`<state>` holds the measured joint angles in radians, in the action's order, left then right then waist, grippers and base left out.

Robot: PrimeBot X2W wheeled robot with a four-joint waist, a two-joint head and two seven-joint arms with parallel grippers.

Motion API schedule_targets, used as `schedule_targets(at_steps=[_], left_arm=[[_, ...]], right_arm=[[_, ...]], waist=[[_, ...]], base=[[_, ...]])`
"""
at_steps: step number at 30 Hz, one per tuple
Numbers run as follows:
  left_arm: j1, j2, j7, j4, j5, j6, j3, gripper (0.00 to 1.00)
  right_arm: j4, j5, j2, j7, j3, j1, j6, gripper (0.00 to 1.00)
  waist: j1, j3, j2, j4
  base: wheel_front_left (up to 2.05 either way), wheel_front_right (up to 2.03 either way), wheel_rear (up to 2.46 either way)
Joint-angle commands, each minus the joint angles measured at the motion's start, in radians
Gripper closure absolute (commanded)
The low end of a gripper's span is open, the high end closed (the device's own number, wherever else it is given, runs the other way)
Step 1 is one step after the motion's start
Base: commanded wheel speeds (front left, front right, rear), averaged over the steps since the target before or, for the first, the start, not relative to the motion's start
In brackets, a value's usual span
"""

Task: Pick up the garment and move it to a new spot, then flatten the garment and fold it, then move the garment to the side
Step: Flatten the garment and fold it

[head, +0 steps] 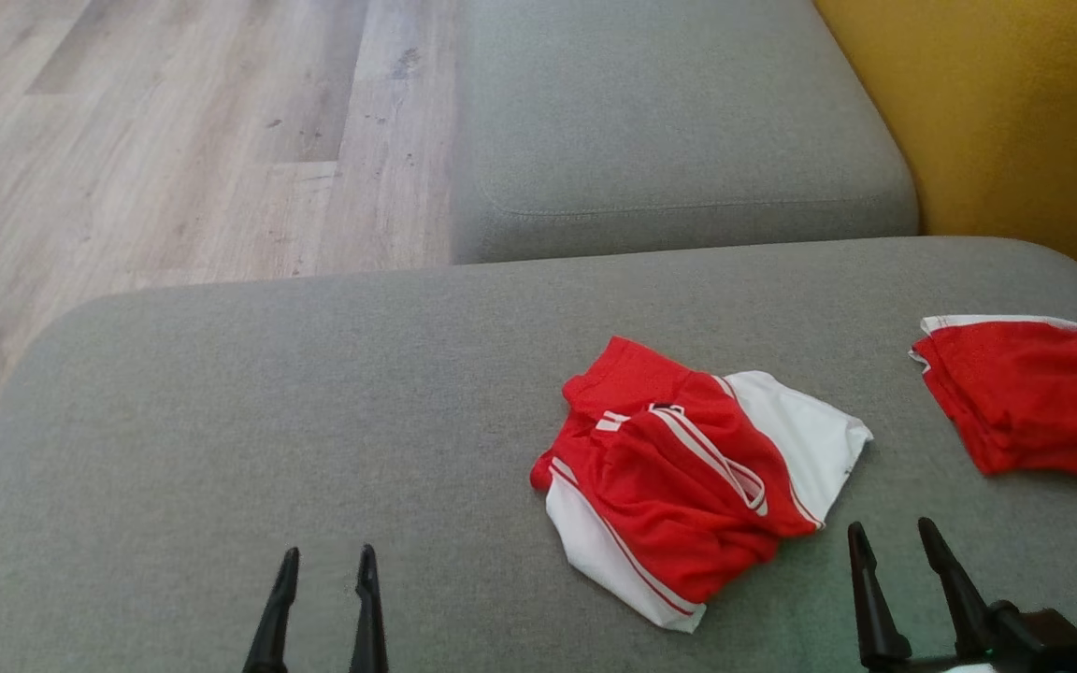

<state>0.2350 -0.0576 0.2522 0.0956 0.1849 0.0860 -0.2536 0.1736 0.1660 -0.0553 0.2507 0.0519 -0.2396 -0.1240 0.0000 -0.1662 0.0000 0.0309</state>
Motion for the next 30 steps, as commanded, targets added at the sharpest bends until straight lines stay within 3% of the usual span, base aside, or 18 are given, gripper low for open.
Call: schedule_targets(at_steps=[1,12,20,24,30], left_arm=[[-0.039,0.007,0.009,-0.028,0.001,-0.004,0.026,0.0],[-0.119,0.007,0.01,-0.019,-0.019,-0.047,-0.046,0.0],[-0.337,0.007,-0.009,0.083,-0.075,-0.118,-0.256,0.0],[-0.45,0.007,-0.096,0.163,-0.069,-0.135,-0.369,0.0],[-0.556,0.007,-0.261,0.245,-0.024,-0.11,-0.485,0.0]], right_arm=[[-0.035,-0.008,-0.012,0.011,0.021,0.038,-0.007,0.0],[-0.046,-0.009,-0.036,0.011,0.033,0.063,-0.007,0.0],[-0.06,-0.003,-0.056,0.011,0.044,0.092,-0.007,0.0],[-0.063,0.002,-0.061,0.011,0.056,0.11,-0.007,0.0],[-0.06,0.008,-0.057,0.011,0.064,0.125,-0.007,0.0]], waist=[[0.0,0.002,0.0,-0.004],[0.0,0.056,0.0,-0.101],[0.0,0.124,0.0,-0.201],[0.0,0.153,0.0,-0.249],[0.0,0.188,0.0,-0.308]], base=[[0.0,0.0,0.0],[0.0,0.0,0.0],[0.0,0.0,0.0],[0.0,0.0,0.0],[0.0,0.0,0.0]])
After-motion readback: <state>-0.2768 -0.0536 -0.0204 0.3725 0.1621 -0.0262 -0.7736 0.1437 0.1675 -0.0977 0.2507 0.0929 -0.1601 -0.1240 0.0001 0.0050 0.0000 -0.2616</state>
